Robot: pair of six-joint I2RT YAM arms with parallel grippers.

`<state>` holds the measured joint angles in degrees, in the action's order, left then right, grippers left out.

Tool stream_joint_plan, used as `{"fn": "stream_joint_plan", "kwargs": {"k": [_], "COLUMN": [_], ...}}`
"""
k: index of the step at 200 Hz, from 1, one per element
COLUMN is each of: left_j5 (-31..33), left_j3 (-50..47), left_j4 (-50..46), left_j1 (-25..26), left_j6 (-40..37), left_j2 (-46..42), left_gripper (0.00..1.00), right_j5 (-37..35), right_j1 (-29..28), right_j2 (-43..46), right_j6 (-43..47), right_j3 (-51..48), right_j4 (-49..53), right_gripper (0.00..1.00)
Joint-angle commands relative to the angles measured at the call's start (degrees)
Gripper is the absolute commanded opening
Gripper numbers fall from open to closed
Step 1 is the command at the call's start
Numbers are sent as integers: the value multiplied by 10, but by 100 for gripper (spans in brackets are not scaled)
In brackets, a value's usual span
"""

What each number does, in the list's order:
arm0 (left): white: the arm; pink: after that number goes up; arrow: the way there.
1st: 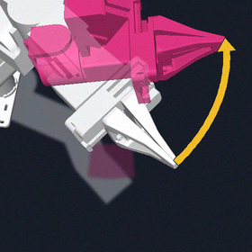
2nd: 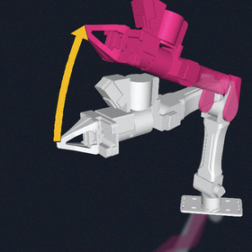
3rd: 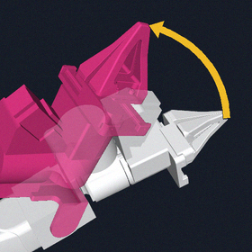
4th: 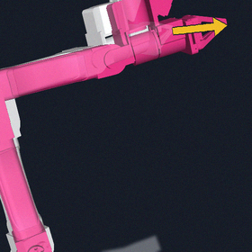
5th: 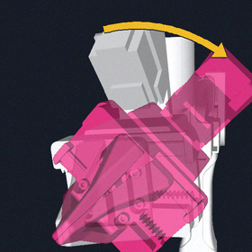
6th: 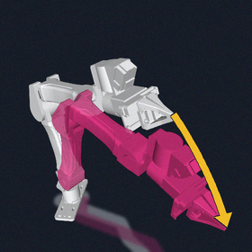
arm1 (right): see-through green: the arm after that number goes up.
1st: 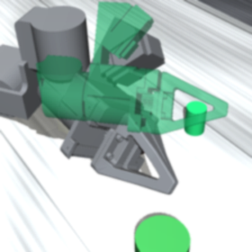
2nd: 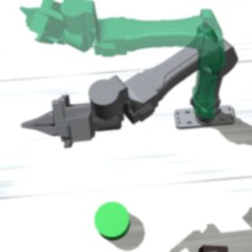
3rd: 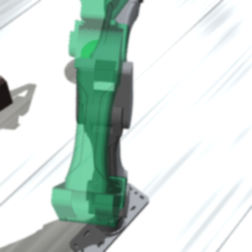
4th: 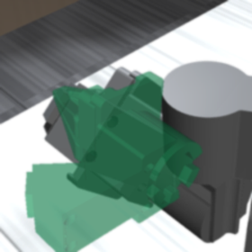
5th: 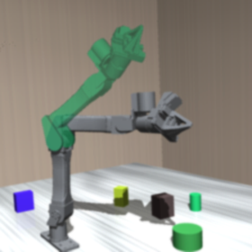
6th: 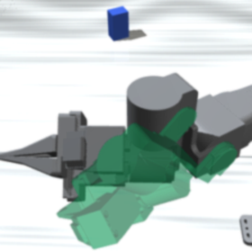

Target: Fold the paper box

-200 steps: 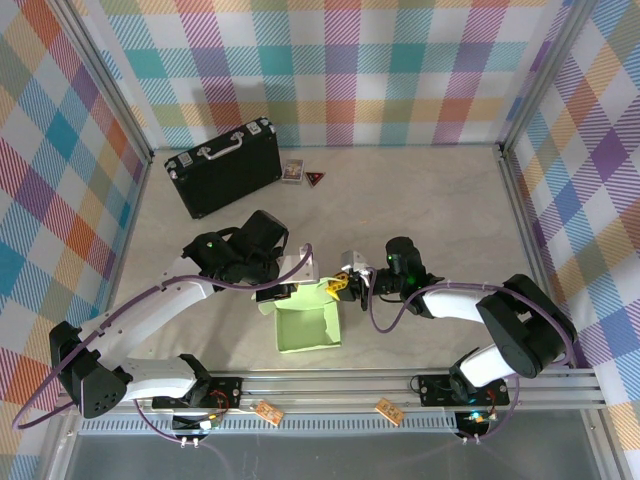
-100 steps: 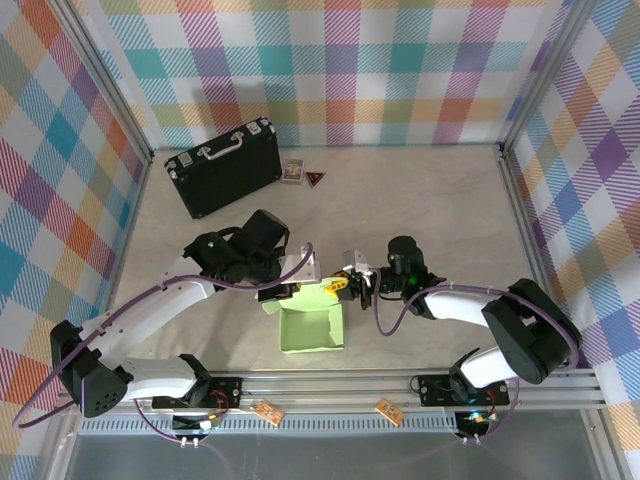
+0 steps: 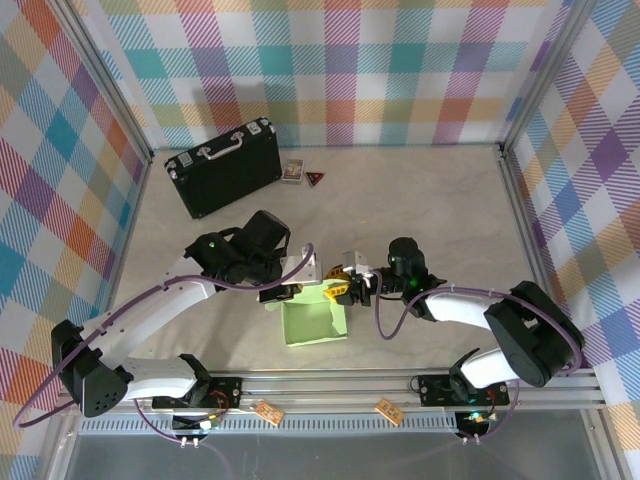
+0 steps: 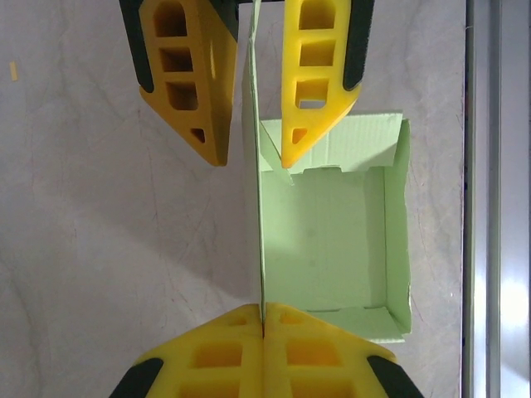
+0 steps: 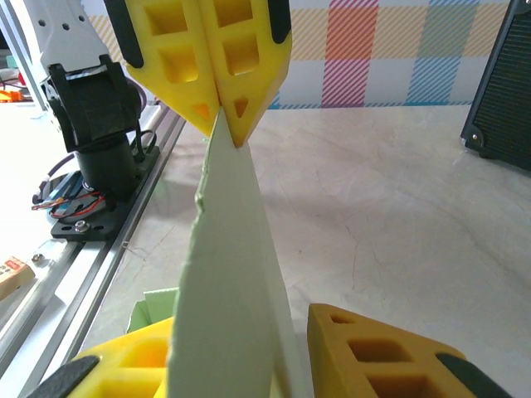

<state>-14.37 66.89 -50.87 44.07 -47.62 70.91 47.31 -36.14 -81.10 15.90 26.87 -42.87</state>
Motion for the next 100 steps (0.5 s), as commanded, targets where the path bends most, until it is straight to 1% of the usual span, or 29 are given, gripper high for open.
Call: {"fn": "stream_joint_plan", "kwargs": {"k": [1, 23, 41, 62, 72, 87, 100], "left_j5": [-28, -32, -32, -31, -30, -31, -30], "left_j3": [-8, -9, -7, -9, -9, -10, -9], "left_j4": [0, 0, -3, -1, -2, -5, -5], "left_j1": [5, 5, 5, 5, 5, 5, 5], "left_j6": [-9, -9, -9, -9, -9, -11, -11], "left_j2": [-20, -21, -19, -20, -20, -18, -16], "left_gripper": [0, 0, 0, 0, 0, 0, 0], "right_j5": [-9, -6, -6, 12, 18, 29, 26], "right_j1": [-2, -2, -2, -2, -2, -2, -2], "right_j2": [-2, -2, -1, 7, 15, 35, 47], "right_j6": [18, 17, 21, 23, 38, 74, 77], "right_j3": [-11, -12, -16, -20, -17, -1, -12], "right_j4": [-13, -12, -10, -9, 22, 125, 125], "right_gripper": [33, 39, 46, 53, 56, 57, 58]}}
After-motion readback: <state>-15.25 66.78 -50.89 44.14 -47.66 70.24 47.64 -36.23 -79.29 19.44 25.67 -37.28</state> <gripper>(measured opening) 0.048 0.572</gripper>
